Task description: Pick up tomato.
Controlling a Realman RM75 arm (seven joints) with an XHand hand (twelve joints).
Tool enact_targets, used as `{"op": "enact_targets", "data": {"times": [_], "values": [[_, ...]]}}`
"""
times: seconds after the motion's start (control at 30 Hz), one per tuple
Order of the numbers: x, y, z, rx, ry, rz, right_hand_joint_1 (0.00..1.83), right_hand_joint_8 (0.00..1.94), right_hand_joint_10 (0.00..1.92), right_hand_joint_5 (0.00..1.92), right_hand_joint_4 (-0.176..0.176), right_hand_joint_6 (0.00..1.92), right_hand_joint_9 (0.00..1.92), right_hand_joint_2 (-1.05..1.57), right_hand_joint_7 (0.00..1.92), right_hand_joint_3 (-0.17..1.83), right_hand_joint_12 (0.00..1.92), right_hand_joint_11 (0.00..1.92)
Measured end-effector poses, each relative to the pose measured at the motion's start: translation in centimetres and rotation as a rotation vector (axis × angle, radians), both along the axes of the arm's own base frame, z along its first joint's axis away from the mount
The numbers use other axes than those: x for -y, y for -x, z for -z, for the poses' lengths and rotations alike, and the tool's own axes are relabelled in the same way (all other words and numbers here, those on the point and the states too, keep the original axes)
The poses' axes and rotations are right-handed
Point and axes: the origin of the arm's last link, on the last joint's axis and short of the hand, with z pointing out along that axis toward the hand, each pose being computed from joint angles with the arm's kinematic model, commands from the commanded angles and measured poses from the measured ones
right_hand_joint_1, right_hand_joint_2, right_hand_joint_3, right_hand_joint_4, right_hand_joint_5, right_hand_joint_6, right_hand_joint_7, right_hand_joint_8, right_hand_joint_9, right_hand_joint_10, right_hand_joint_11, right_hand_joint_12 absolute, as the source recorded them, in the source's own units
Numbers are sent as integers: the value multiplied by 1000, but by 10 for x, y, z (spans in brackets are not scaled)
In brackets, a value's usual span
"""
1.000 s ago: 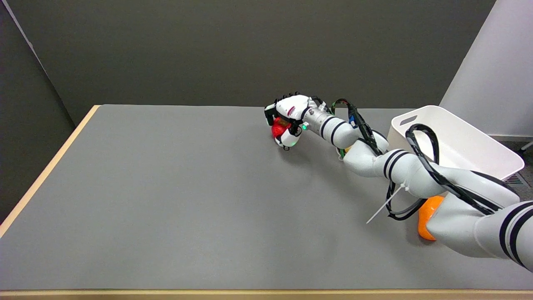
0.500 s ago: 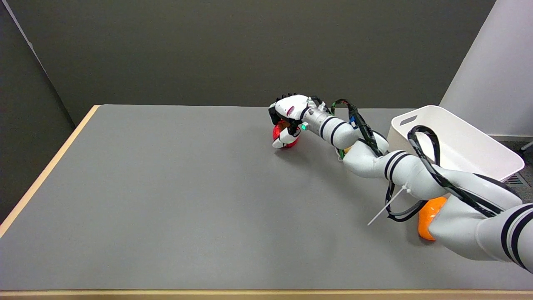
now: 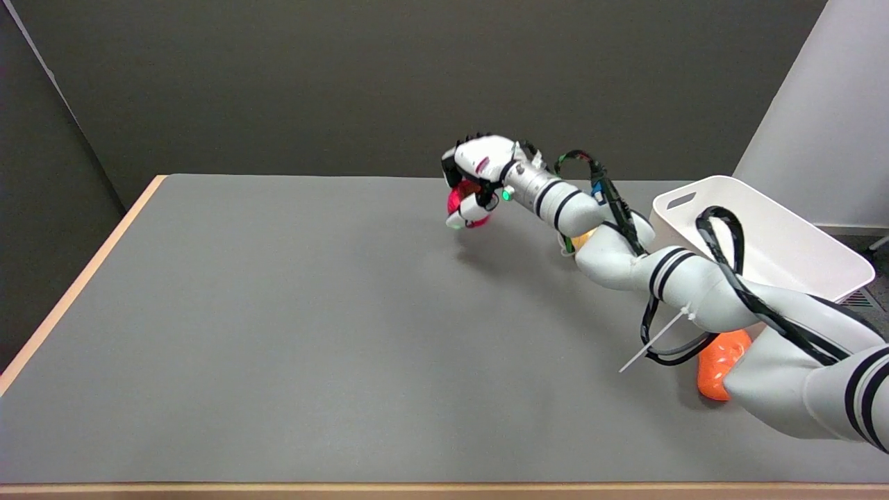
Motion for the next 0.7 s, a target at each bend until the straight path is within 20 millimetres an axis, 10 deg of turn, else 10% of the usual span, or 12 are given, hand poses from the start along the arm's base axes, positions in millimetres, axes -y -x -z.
{"op": "enact_targets", "data": {"times": [0.4,0.7], "values": [[-16,-83,-15,3,-3,-266,1348,1237,1388,632,-147,1569,837,1031,857,366,1753,952],[-40,-119,-66,-94,148,-367,1349,1240,1388,632,-146,1565,837,1028,860,371,1756,944]]}}
